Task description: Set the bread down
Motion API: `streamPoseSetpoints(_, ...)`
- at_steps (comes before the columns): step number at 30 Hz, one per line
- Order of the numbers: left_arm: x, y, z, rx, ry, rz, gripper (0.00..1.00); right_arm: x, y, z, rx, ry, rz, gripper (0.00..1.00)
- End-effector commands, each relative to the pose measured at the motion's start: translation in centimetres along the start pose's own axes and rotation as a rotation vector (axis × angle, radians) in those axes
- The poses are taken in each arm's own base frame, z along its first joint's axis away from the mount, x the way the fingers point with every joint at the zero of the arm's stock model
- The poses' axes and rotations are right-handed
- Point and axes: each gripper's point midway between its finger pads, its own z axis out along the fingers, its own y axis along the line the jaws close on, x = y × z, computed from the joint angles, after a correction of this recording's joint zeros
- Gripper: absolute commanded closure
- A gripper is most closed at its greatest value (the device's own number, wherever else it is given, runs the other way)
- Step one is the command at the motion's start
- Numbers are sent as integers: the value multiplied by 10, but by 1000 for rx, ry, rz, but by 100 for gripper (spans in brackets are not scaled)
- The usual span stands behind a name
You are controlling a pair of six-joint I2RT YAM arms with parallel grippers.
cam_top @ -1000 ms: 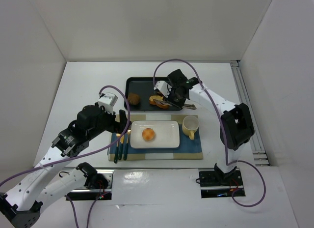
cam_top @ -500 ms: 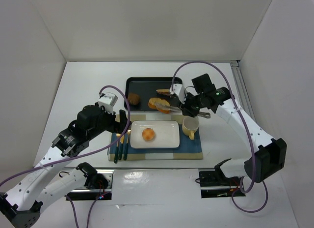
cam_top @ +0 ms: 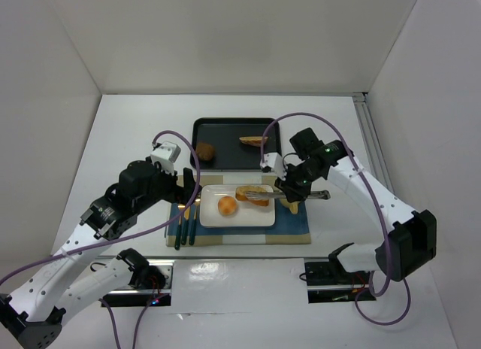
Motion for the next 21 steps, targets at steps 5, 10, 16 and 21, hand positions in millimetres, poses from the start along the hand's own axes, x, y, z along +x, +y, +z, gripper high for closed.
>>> streamPoseSetpoints(5,-5,1,1,-4,-26,6,0,6,34,7,-111,93,-41,85)
streamPoseSetpoints(10,-5,1,1,-4,-26,6,0,-2,36,5,-112,75,-49,57)
streamPoseSetpoints(16,-5,1,1,-4,-26,6,0,-11,35,-5,-89,32,-67,48)
streamPoseSetpoints(21,-5,1,1,-4,-26,6,0,-22,34,-16,-58,-21,-90,48)
